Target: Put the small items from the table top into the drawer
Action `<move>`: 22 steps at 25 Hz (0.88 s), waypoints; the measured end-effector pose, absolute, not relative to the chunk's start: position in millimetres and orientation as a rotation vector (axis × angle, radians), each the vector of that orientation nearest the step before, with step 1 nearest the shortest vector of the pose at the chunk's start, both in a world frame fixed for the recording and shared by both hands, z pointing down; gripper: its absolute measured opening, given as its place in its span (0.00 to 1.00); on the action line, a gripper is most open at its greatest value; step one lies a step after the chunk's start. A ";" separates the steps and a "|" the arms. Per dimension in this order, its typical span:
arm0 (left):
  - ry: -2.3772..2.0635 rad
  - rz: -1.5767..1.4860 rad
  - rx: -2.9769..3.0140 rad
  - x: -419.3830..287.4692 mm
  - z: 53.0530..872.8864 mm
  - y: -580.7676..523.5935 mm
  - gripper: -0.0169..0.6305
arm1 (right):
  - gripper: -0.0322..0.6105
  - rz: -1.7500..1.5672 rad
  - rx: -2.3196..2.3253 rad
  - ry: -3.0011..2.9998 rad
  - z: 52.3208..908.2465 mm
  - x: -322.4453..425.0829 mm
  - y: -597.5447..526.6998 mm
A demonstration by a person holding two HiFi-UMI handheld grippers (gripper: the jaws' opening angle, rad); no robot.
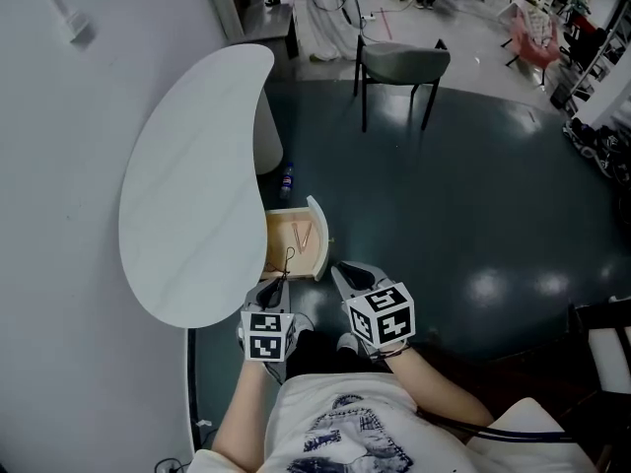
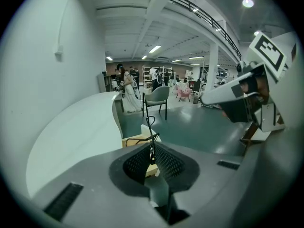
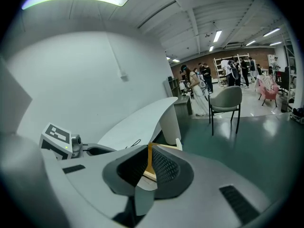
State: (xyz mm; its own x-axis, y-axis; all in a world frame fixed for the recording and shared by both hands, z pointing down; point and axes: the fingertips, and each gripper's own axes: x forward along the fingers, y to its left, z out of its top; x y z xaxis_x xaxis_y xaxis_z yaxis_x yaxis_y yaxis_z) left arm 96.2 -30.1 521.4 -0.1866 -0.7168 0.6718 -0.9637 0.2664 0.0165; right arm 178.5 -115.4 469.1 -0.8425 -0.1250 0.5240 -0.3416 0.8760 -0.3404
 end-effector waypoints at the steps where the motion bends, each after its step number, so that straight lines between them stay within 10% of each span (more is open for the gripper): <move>1: -1.971 0.569 1.516 97.3 525.1 -31.8 0.10 | 0.12 0.588 0.346 -2.544 469.8 179.3 -118.8; 22: -1.839 0.541 1.409 49.6 651.5 -116.1 0.09 | 0.12 0.649 0.412 -2.381 571.3 153.1 -204.8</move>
